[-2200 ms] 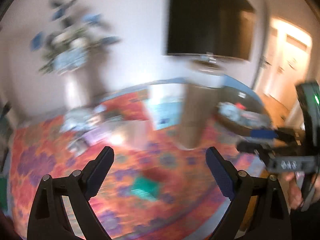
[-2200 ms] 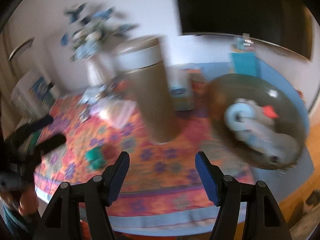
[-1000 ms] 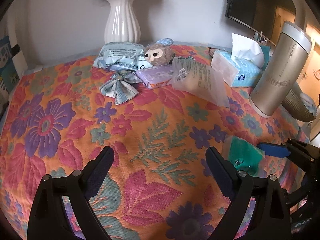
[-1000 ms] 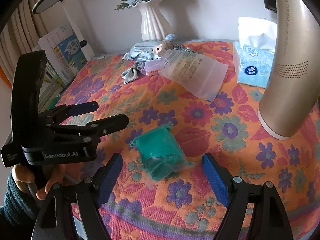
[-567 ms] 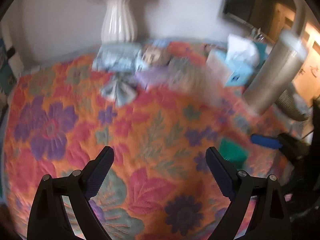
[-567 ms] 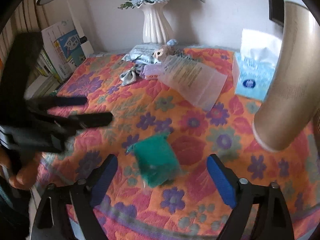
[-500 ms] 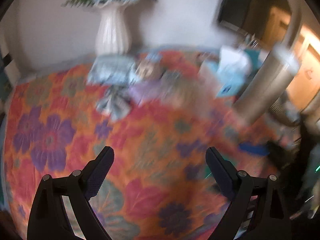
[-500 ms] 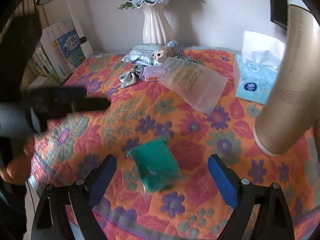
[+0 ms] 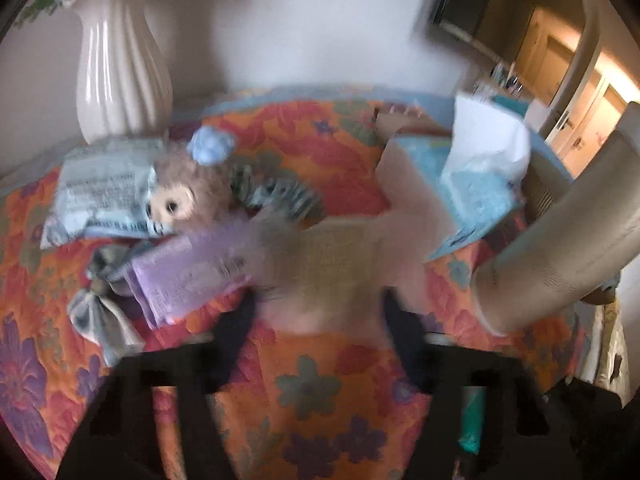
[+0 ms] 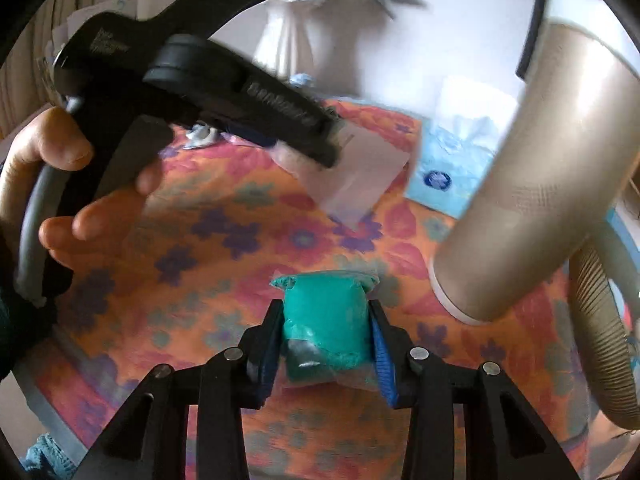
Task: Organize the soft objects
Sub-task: 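Grasp the green packet with the right tool while the left tool grasps the clear bag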
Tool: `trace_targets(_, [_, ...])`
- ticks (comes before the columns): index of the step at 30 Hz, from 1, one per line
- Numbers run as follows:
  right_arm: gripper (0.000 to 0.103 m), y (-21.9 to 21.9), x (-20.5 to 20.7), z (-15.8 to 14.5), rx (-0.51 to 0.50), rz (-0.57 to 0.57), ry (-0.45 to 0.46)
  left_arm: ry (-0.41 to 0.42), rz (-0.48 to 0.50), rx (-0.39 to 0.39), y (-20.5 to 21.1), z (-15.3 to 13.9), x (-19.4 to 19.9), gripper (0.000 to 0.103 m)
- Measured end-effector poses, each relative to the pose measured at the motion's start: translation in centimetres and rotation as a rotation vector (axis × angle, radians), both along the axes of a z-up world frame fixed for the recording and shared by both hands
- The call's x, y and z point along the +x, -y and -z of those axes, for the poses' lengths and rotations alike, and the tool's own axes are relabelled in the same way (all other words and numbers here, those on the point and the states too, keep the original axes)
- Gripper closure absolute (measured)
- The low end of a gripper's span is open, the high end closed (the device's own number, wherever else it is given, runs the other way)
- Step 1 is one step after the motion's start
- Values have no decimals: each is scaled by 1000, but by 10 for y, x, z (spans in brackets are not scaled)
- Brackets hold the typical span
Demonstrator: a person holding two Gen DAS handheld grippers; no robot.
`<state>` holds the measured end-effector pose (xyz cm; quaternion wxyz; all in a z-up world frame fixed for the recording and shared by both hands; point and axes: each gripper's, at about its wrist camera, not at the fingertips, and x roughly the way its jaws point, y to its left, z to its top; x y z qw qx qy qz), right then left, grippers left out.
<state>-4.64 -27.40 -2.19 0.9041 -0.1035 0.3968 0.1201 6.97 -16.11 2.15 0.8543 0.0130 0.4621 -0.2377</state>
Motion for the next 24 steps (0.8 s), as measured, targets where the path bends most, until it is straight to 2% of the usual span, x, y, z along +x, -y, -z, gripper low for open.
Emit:
trace_targets(1, [64,6,0,0,39,0,-6,-23,-1,18,2,3,-1,61])
trace_targets(4, [64,17,2,-1,110,-7,-20,-32,4,-7,-4,0,-17,62])
trace_targets(8, [64,32,4,-1,199,-7,-41,-93,9,-44,-18,-7,-52,61])
trace_targets(9, [64,35,5,-1,213,-6,-45,-96,16,-49,-20,-9,-59,59])
trace_targets(10, [64,35,4,-1,217,-3,-46,-93,25,-44,-21,-11,-64,47])
trace_targets(11, [64,35,4,-1,217,-3,-46,-75,36,-16,-19,-14,-71,34])
trace_targets(13, [64,34,0,-2,203,0,-43,1,30,57,-17,-21,-77,24])
trace_targets(16, [64,32,-1,-2,181,2,-38,158,54,158,-6,-37,-74,23])
trace_targets(20, [64,30,1,0,190,3,-42,199,157,198,12,-42,-51,23])
trace_targets(24, [63,27,3,1,189,1,-44,252,257,281,37,-32,-36,22])
